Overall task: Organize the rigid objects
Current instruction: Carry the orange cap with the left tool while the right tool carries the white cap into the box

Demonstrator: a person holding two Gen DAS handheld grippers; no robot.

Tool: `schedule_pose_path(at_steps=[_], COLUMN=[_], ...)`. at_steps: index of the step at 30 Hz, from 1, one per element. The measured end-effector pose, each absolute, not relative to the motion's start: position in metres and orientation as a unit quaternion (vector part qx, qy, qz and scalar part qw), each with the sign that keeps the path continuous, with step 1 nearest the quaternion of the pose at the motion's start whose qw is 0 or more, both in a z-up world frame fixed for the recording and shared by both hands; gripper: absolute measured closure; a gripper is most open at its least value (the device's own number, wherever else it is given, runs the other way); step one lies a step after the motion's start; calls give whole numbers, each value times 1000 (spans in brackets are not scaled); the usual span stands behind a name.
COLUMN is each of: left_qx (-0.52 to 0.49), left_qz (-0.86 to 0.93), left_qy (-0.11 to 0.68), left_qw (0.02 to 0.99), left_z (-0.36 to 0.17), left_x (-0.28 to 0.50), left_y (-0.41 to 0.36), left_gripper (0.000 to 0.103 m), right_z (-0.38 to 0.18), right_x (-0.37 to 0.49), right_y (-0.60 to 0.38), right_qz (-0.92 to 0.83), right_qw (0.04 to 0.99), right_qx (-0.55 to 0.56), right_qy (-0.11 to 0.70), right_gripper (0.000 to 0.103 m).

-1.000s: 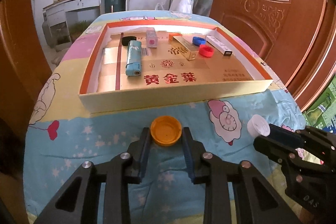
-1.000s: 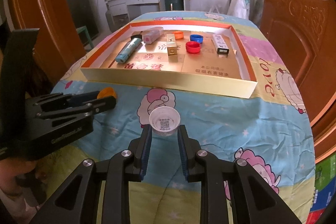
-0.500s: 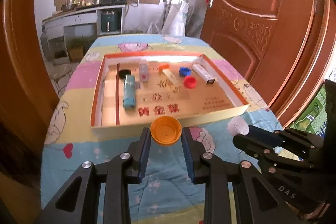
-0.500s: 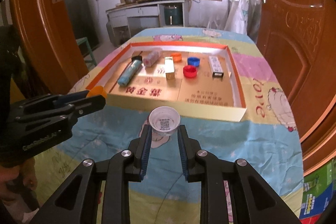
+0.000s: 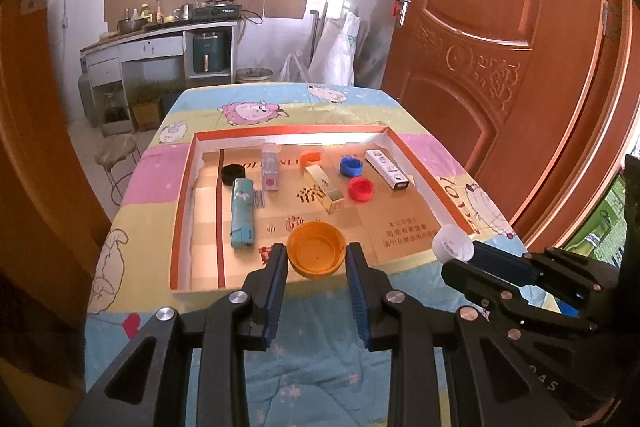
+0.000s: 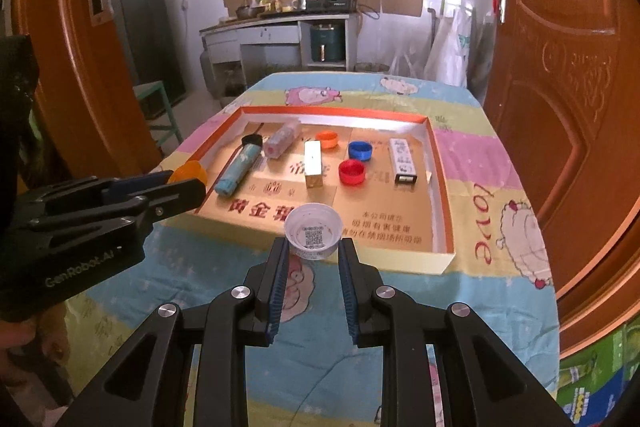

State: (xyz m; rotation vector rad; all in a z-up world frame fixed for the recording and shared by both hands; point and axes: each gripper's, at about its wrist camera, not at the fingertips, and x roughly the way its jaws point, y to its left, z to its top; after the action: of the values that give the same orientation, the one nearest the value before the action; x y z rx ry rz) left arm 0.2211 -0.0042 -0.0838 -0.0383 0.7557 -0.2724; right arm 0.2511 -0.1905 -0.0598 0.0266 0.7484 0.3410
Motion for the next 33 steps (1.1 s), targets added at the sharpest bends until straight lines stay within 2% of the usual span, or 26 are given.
schedule_pose_path(at_steps=[12, 33], left_qx=[-27, -34], left_qz=[-127, -113], left_qy=[375, 420], left_qw=[918, 900], left_z=[-91, -134], left_x=[262, 324], left_y=[-8, -10], left_gripper=[73, 73], right_z=[-63, -97], right_x=[289, 354], right_y=[-205, -213], right_qz=[150, 143], right_qw=[920, 908], right_qx=[17, 25], right_qy=[363, 393], right_gripper=[77, 77])
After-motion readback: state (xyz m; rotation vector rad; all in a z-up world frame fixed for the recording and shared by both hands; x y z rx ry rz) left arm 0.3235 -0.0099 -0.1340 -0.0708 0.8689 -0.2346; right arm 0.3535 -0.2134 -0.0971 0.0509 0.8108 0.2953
